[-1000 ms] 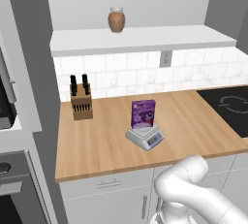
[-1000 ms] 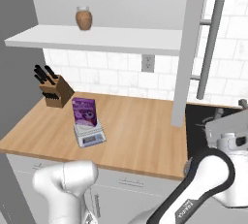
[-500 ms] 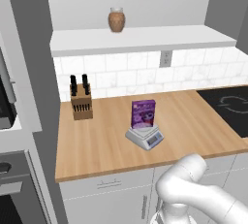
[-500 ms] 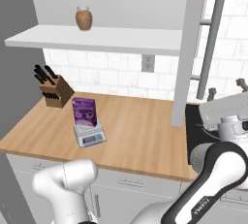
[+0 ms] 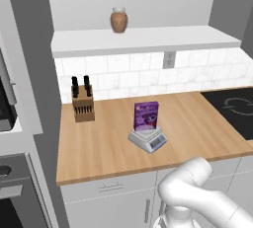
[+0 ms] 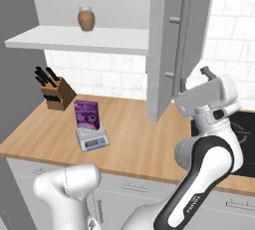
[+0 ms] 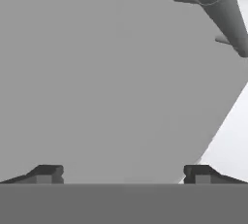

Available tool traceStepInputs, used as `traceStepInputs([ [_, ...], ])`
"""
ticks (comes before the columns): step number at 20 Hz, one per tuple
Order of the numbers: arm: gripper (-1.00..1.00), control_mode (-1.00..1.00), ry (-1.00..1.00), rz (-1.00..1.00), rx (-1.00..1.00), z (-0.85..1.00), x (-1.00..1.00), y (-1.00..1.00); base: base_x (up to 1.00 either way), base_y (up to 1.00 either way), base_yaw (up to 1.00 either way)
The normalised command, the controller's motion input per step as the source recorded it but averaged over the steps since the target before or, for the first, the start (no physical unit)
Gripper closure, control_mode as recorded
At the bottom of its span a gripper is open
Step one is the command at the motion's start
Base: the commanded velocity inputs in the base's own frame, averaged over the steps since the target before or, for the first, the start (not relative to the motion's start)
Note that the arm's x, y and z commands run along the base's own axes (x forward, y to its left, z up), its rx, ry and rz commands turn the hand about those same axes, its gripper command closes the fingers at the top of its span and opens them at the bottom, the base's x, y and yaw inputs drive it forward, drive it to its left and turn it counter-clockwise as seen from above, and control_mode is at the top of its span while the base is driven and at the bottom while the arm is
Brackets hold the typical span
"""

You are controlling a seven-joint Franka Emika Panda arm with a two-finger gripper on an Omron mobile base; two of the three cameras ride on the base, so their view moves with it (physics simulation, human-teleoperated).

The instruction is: Pick the cereal and place it on the digital scale for weighing, and close the cabinet.

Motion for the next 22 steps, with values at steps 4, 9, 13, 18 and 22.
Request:
traceStepInputs([
  [4, -1.00, -1.00, -0.02, 0.00, -0.20, 0.29, -0.03, 1.00, 0.00, 0.00, 0.00],
  [9, -1.00, -1.00, 0.00, -0.06, -0.23, 0.05, 0.31, 1.00, 0.00, 0.00, 0.00],
  [13, -1.00, -1.00, 0.00, -0.18, -0.18, 0.00, 0.75, 1.00, 0.00, 0.00, 0.00],
  [18, -1.00, -1.00, 0.00, -0.18, -0.12, 0.12, 0.74, 1.00, 0.00, 0.00, 0.00],
  [22, -1.00, -1.00, 0.00, -0.14, -0.10, 0.12, 0.60, 0.85, 0.00, 0.00, 0.00],
])
